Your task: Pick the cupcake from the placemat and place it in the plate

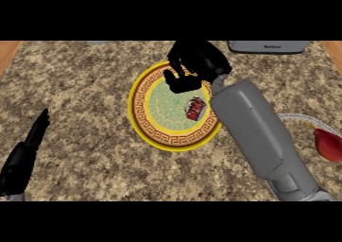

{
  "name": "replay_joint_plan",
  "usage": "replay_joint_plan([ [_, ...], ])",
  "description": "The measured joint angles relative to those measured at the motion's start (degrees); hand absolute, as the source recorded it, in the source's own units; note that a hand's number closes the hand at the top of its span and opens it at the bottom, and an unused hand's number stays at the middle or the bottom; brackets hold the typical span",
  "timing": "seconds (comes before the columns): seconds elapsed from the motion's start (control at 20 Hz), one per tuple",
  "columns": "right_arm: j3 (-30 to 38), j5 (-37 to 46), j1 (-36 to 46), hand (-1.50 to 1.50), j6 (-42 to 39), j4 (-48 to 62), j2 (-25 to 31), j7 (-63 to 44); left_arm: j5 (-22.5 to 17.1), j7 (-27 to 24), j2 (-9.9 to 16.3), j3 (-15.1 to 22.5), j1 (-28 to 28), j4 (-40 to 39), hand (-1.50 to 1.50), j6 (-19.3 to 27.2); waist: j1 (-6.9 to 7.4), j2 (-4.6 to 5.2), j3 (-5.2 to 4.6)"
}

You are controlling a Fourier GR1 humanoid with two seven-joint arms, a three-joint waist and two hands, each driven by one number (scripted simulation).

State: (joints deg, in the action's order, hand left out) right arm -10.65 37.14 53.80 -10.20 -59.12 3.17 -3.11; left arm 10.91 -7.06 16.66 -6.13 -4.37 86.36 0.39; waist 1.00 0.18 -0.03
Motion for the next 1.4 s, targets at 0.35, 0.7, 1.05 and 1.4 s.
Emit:
replay_joint_plan([
  [0.35,-3.40,-7.39,1.07,-1.50,7.07,10.55,-2.57,-2.62,0.91,0.21,-0.66,0.58,0.42,0.38,0.00,-0.05,0.88,0.15,0.02],
  [0.7,-6.69,-14.82,3.30,-1.50,15.28,18.55,-3.05,-0.84,0.79,-0.41,-0.62,-0.48,1.47,-1.25,0.00,-0.87,0.76,0.18,0.02],
  [1.05,1.21,-22.11,3.36,-1.50,22.02,18.95,-2.58,3.97,1.50,-0.76,-1.39,-0.27,0.51,-0.89,0.00,-0.37,0.26,0.12,0.05],
  [1.4,12.18,-30.66,2.31,-1.50,18.99,19.78,3.34,8.39,0.96,-1.16,-0.70,-1.36,-0.11,-0.95,0.00,-1.24,-0.19,0.12,0.07],
])
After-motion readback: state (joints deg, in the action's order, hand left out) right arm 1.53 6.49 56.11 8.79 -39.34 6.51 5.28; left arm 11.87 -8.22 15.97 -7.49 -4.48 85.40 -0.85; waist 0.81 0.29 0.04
